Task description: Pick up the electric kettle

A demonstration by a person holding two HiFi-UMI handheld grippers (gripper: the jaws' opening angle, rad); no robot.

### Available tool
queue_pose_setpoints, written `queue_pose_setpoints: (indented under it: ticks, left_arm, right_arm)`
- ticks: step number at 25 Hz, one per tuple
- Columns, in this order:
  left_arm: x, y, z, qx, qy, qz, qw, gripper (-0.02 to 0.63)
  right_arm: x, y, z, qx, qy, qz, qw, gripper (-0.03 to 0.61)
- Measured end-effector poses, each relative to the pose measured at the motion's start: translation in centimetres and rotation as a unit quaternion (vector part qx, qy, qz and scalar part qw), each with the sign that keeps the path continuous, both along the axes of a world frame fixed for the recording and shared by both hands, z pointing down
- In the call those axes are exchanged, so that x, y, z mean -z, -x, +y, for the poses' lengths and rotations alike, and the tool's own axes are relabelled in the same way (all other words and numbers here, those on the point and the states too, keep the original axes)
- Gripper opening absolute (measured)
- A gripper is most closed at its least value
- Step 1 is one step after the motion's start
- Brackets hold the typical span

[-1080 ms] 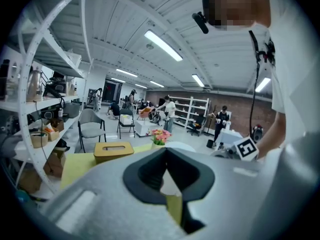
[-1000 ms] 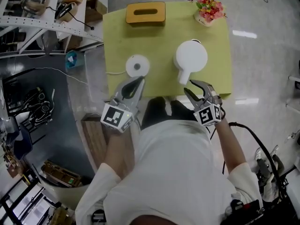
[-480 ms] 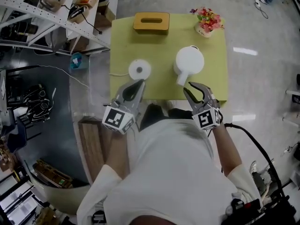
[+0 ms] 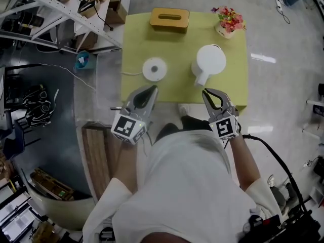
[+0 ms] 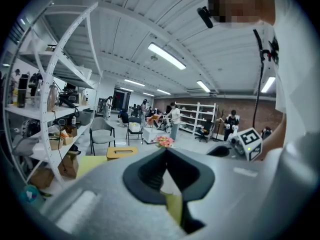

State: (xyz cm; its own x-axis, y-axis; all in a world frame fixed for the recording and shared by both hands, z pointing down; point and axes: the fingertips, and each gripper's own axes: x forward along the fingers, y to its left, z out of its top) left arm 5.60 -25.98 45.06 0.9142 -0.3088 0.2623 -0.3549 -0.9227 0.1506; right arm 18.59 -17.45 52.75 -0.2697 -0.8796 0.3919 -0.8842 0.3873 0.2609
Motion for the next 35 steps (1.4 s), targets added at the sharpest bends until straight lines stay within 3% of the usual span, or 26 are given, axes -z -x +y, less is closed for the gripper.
queue_pose_setpoints:
  ticks: [2, 18, 26, 35]
  left_arm:
    - [0.4, 1.3, 0.5, -0.002, -0.002, 0.005, 1.0, 0.003]
    - [1.2, 17.4, 11.2, -0.029, -0.004, 0.012, 0.9995, 0.003]
    - [2.0, 20.0, 16.6, -0.064, -0.012, 0.024, 0.9976, 0.004]
    - [3.1, 19.1, 22.0, -0.095, -0.018, 0.04, 0.9945, 0.003]
  right_arm:
    - [0.2, 1.4, 0.6, -0.004, -0.002, 0.002, 1.0, -0.002]
    - [2.4, 15.6, 11.4, -0.066, -0.025, 0.001, 0.998, -0.008]
    - [4.3, 18.5, 16.8, -0.101, -0.036, -0.015, 0.994, -0.008]
    - [7.3, 19.4, 21.6, -0.118, -0.044, -0.022, 0.992, -0.008]
